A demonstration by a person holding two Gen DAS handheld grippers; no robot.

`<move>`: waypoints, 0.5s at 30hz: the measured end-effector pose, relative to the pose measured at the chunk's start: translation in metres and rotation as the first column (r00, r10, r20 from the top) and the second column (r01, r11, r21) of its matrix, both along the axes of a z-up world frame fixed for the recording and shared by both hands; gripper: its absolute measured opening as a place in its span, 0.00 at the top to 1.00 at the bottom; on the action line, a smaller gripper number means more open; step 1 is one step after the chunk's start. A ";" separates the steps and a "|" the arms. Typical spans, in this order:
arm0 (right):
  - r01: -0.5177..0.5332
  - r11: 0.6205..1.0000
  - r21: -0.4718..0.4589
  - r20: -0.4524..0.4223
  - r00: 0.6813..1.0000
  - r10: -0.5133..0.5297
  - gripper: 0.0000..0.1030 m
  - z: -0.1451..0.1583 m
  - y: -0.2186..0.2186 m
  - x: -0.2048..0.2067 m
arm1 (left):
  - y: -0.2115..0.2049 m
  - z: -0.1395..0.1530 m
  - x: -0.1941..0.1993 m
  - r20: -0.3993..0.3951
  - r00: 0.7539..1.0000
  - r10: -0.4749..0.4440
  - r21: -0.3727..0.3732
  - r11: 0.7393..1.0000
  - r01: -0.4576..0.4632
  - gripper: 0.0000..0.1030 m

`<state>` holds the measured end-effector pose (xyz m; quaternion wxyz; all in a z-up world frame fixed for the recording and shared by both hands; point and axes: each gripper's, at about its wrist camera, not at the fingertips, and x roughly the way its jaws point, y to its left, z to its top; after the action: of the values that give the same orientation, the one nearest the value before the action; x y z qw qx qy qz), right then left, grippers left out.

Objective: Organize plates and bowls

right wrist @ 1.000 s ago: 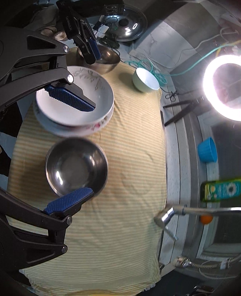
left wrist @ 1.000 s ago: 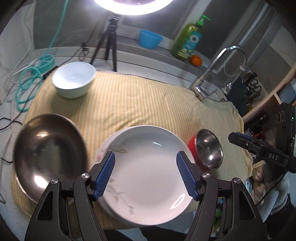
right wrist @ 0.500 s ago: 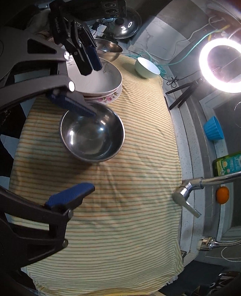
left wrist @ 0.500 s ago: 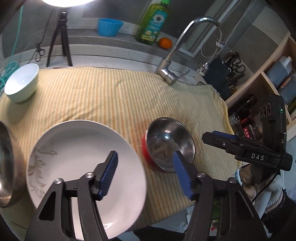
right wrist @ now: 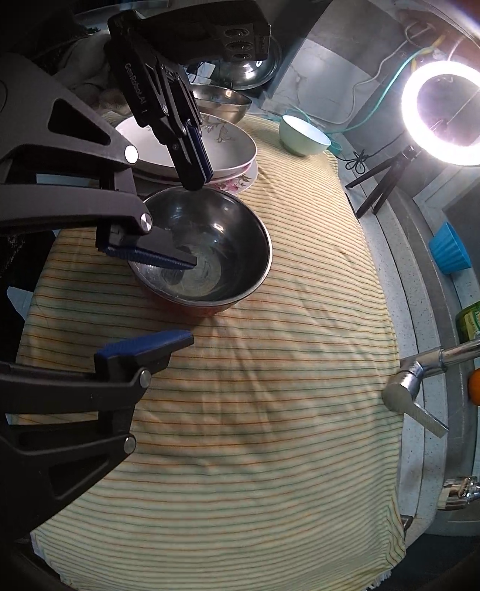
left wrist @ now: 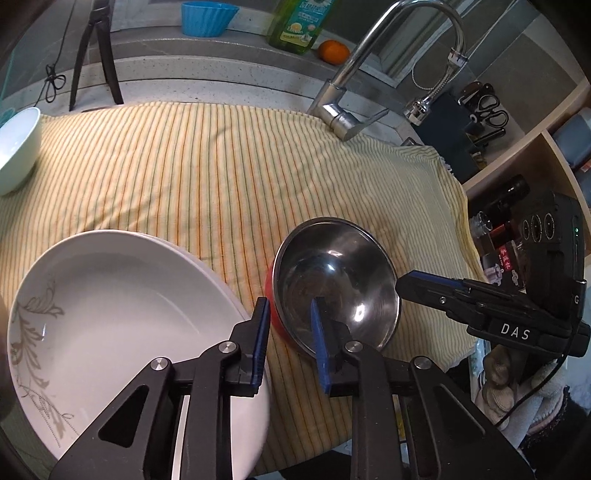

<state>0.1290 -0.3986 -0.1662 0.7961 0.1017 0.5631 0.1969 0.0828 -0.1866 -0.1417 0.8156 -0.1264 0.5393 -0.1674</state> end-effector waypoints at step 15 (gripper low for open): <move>-0.009 0.999 0.035 -0.066 0.998 0.012 0.85 -0.023 0.003 0.008 | -0.001 -0.008 0.012 -0.035 0.999 -0.009 0.015 1.000 0.009 0.88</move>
<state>0.1373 -0.3956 -0.1888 0.7742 0.1187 0.5861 0.2073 0.0951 -0.1880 -0.1499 0.8061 -0.1209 0.5553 -0.1648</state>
